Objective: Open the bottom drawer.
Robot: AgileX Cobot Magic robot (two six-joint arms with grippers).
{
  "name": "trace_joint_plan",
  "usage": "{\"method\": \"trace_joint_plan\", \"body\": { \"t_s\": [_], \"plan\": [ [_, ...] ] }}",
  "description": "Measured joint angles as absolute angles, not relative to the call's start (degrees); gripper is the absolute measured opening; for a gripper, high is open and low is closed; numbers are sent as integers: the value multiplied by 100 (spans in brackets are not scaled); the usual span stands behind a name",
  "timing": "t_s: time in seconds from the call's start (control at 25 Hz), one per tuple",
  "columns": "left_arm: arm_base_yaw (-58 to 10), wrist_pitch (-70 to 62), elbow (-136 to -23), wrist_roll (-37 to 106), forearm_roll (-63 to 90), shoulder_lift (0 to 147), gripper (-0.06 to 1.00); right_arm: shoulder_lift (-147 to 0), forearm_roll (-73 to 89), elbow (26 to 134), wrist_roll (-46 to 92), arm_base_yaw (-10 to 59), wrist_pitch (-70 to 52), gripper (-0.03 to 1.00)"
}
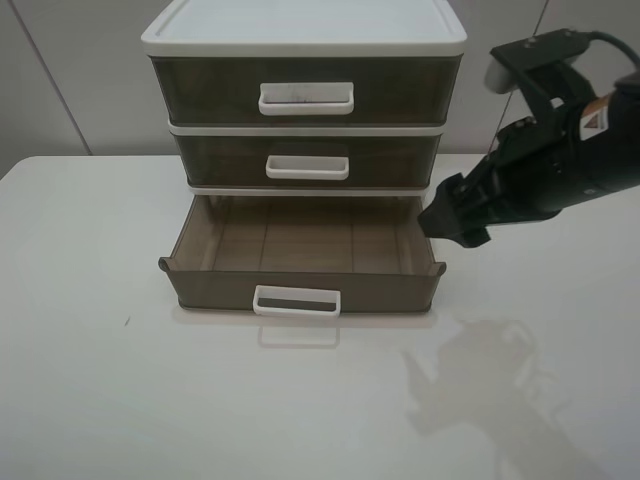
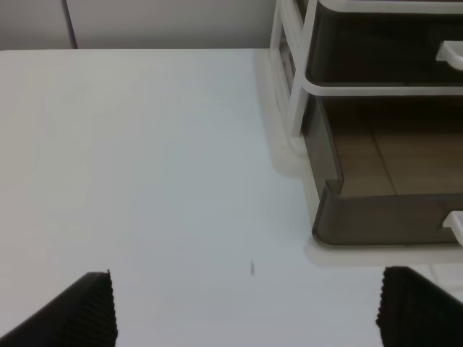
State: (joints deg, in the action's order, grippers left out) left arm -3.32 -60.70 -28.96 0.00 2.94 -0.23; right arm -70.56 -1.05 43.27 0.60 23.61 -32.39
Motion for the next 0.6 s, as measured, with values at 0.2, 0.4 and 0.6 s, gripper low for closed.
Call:
{"method": "trace_joint_plan", "body": {
  "t_s": [0.2,0.4,0.6],
  "plan": [
    [-332,-6070,-2896,0,294,-23,74,-6071,-371,4341,-347,1215,-4431,76],
    [-332,-6070,-2896,0,294,-23,74,-4728,-500,4341,-360,504,-5177,76],
    [-332,-6070,-2896,0,294,-23,74,-3465,-546,4348,-365,364,-5836,76]
  ]
}}
